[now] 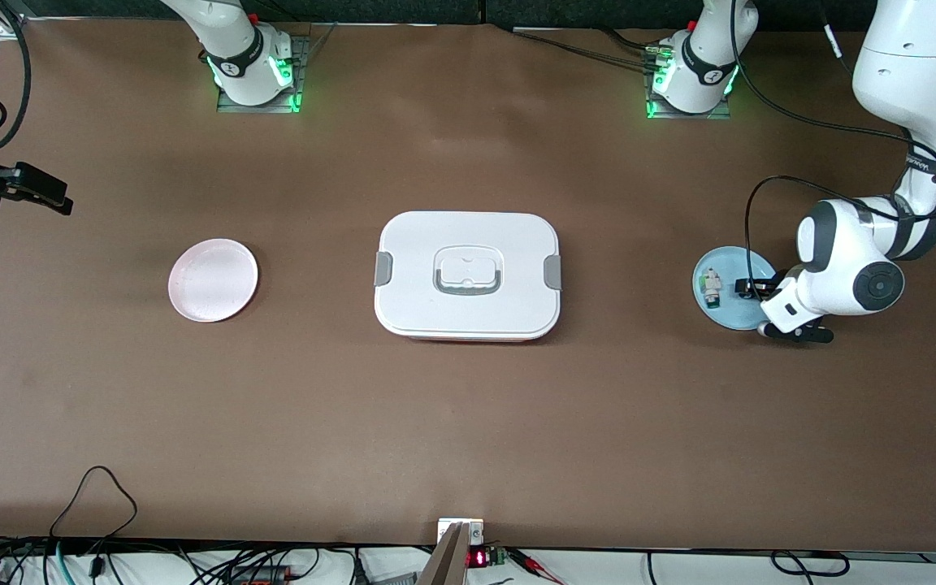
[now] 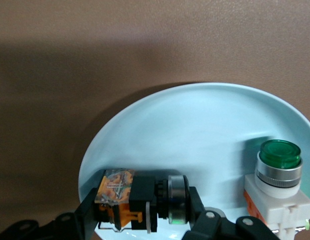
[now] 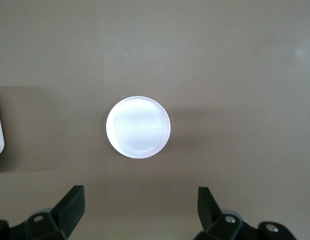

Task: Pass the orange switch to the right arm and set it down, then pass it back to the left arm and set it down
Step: 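Close the left gripper on the orange-and-black switch, then lift the switch with the left gripper while the right gripper reaches over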

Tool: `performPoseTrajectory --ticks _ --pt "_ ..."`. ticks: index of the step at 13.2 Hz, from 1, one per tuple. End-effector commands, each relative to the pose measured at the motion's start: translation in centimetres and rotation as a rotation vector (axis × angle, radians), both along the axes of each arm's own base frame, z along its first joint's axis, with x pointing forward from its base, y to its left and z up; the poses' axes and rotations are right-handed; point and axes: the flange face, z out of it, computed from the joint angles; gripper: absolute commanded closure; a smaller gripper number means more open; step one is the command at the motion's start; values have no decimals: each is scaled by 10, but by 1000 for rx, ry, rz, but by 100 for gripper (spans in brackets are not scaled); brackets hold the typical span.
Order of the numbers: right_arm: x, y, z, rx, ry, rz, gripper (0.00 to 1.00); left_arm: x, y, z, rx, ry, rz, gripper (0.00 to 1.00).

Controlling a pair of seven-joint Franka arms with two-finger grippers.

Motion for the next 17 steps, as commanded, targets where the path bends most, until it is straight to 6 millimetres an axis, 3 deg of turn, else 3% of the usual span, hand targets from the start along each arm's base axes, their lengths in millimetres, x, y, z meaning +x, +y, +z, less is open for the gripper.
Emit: performPoseTrajectory --ticks 1,4,6,8,11,14,17 --pt "-3 -2 6 12 2 -3 0 -2 0 0 -5 6 5 48" --pt "-3 -4 6 12 0 -6 0 -2 -1 7 -18 36 46 62" --pt "-1 -10 2 13 5 -16 0 3 -6 21 -31 86 65 63" --pt "0 -6 -3 12 25 -8 0 13 -16 46 -54 162 118 64" --pt "-7 -10 -7 15 88 -12 0 23 -46 86 -80 261 206 67" --pt "-10 2 -2 34 81 2 0 19 -98 122 -96 361 330 70" --pt "-8 16 -3 104 78 20 0 21 -168 169 -101 460 454 72"
